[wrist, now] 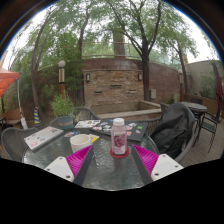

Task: Pour water

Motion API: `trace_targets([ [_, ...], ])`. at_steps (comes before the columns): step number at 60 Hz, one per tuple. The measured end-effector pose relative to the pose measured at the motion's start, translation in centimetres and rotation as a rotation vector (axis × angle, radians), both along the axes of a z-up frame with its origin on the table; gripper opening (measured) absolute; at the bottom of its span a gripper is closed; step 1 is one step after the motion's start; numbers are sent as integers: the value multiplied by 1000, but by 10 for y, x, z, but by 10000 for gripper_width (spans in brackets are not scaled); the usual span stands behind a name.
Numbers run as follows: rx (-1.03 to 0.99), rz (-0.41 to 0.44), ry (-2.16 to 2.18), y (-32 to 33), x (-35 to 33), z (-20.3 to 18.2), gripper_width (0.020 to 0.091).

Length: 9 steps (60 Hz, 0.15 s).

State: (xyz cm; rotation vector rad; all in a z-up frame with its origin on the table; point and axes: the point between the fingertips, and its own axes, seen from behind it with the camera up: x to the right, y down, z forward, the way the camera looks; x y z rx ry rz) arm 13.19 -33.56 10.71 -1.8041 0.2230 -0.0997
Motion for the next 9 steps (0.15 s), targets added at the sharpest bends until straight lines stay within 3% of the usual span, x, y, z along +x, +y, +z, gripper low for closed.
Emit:
trace_targets([
  [9,28,-27,-41,-71,-19,18,840],
])
